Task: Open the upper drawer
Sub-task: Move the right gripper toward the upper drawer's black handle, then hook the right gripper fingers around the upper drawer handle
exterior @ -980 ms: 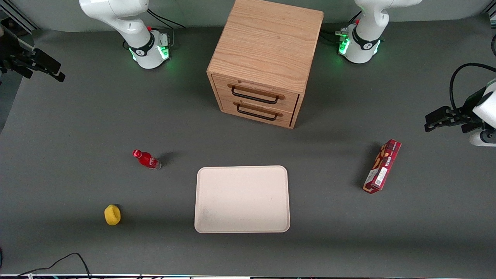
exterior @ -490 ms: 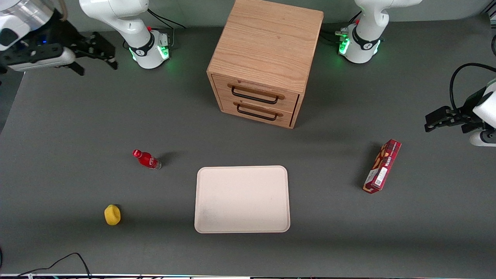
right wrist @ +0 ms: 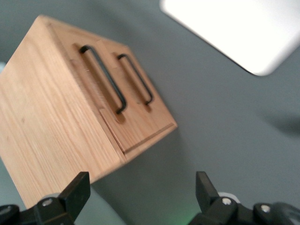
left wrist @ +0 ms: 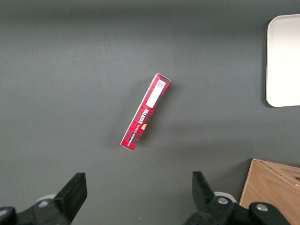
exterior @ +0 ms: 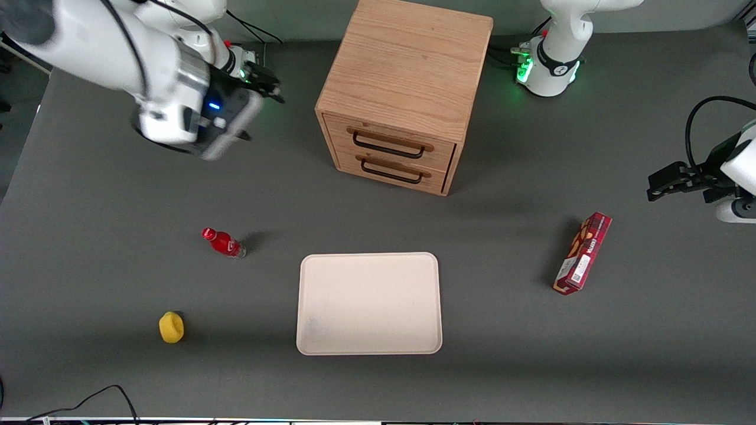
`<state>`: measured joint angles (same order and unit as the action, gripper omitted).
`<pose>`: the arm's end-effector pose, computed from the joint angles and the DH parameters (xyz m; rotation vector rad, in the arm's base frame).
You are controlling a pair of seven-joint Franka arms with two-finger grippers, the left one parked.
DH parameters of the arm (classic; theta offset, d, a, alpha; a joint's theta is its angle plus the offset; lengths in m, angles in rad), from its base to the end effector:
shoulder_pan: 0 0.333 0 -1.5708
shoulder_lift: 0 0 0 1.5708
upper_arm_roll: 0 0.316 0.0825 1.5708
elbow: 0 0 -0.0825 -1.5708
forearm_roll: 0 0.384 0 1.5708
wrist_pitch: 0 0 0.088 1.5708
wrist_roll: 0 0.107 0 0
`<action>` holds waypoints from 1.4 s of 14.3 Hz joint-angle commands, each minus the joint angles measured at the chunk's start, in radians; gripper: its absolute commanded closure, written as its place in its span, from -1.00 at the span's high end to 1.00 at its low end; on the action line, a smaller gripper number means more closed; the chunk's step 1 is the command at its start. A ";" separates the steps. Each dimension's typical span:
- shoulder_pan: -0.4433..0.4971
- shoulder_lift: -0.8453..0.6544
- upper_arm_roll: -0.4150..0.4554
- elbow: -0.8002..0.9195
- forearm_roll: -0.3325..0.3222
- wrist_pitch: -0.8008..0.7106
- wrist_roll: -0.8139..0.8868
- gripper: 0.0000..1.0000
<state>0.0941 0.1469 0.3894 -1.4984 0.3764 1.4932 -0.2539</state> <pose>0.5067 0.2949 0.5843 -2.5322 -0.9825 0.2591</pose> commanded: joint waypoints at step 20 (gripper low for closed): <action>0.061 0.467 0.284 -0.014 -0.091 0.455 -0.153 1.00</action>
<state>0.1518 0.6099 0.6621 -1.4926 0.3050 1.9124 -0.4330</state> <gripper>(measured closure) 0.000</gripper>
